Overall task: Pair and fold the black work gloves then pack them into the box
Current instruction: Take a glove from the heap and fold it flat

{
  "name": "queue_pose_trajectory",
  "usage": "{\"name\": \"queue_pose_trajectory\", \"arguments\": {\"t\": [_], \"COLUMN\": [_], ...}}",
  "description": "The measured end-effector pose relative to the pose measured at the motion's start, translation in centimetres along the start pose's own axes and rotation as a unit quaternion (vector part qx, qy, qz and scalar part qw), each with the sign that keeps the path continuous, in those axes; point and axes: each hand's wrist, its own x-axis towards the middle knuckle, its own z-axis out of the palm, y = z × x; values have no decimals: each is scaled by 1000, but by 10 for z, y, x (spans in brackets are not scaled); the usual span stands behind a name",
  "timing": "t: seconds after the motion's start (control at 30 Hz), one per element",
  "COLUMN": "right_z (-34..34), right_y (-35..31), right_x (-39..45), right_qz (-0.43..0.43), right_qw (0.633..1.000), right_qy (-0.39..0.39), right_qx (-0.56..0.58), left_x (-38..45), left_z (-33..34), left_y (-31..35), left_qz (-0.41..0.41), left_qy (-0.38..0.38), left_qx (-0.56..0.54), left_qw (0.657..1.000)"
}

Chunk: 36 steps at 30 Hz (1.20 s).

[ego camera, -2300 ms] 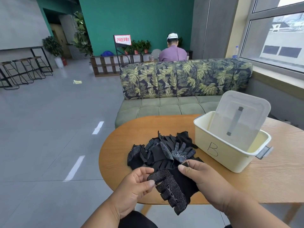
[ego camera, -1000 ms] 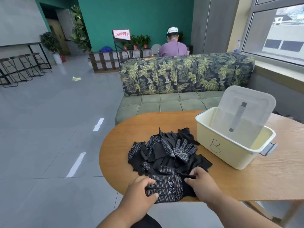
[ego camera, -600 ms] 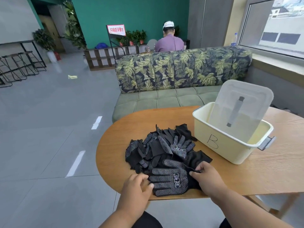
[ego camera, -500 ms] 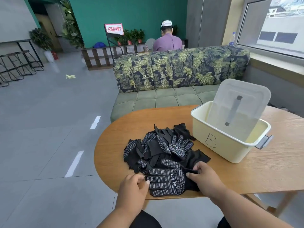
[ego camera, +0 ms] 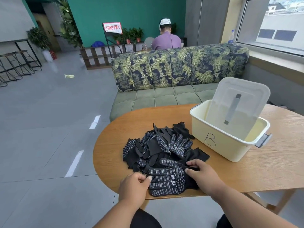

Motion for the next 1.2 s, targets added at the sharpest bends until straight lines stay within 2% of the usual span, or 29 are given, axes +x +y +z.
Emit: {"name": "queue_pose_trajectory", "arguments": {"t": [0.13,0.3,0.37,0.47,0.57,0.7,1.0,1.2], "right_z": [-7,-19,-17,-8,2,8,-3,-9], "right_y": [6,7,10,17,21,19,12,10], "right_x": [11,18,19,14,2,-8,-1,-1], "right_qz": [-32,-37,-50,-74,-91,-67,-15,-13], "right_qw": [997,995,989,969,954,932,945,952], "right_qy": [-14,-29,-19,19,73,48,4,-13], "right_qx": [-74,-92,-136,-234,-275,-353,-326,-307], "left_x": [1,2,2,4,5,7,6,4], "left_z": [1,1,0,0,1,2,2,-2], "left_y": [0,-3,-3,-3,-2,-3,-6,-8], "left_qz": [-15,-18,-19,-21,4,14,26,41], "left_qy": [-16,-54,-61,-66,-43,-8,0,-13], "left_qx": [-27,-89,-93,-75,-18,37,53,50], "left_qw": [999,994,994,995,999,999,998,998]}}
